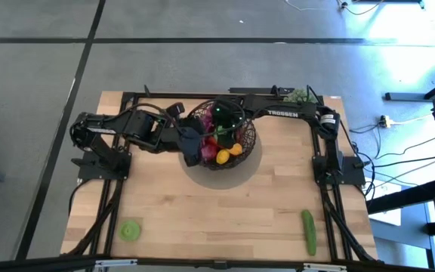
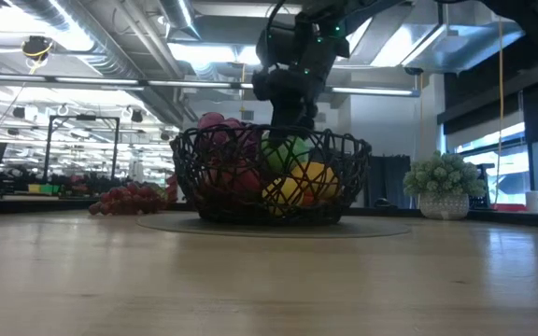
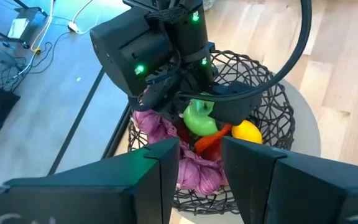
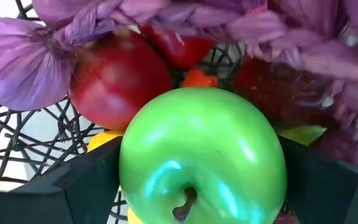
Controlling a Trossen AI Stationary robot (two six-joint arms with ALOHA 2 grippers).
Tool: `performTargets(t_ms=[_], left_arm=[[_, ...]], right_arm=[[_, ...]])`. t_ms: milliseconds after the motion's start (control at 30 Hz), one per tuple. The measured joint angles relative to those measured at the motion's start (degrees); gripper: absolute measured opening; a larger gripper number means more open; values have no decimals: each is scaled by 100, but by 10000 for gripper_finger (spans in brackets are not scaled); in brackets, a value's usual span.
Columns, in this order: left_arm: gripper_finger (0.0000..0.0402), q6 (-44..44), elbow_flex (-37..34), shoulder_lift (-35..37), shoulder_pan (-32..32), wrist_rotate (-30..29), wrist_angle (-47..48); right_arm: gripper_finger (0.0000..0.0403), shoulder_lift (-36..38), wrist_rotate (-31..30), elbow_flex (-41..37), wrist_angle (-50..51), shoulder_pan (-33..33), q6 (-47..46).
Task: Build produce basket
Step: Put the green apple into the wire basket
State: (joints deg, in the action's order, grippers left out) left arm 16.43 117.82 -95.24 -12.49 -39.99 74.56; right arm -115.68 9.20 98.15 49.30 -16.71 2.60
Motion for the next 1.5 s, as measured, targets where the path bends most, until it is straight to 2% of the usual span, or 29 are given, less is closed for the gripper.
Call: performTargets(t_ms=[267,367,567,767,1000,1100,1300,1500], left_arm=[[110,-2,0,0,0,11,0],[110,-2,0,0,0,66,0],[110,-2,0,0,0,68,0],[110,-2,0,0,0,68,1],[110,11,0,2,0,68,2],[110,130,0,1,0,70,-6],[110,-99,-14,0,38,70,202],[110,-372,-547,-4,239,68,288]], right_arm=[[377,0,232,0,-29,35,-101],[377,0,32,0,-25,50,-251],[377,-259,-3,0,21,44,-386],[378,-433,-47,2,-7,85,-70],[378,-354,-606,2,41,116,-371],[378,-350,-329,7,91,122,-357],[378,-350,-277,11,93,129,-87],[378,-345,-267,17,182,157,-38]])
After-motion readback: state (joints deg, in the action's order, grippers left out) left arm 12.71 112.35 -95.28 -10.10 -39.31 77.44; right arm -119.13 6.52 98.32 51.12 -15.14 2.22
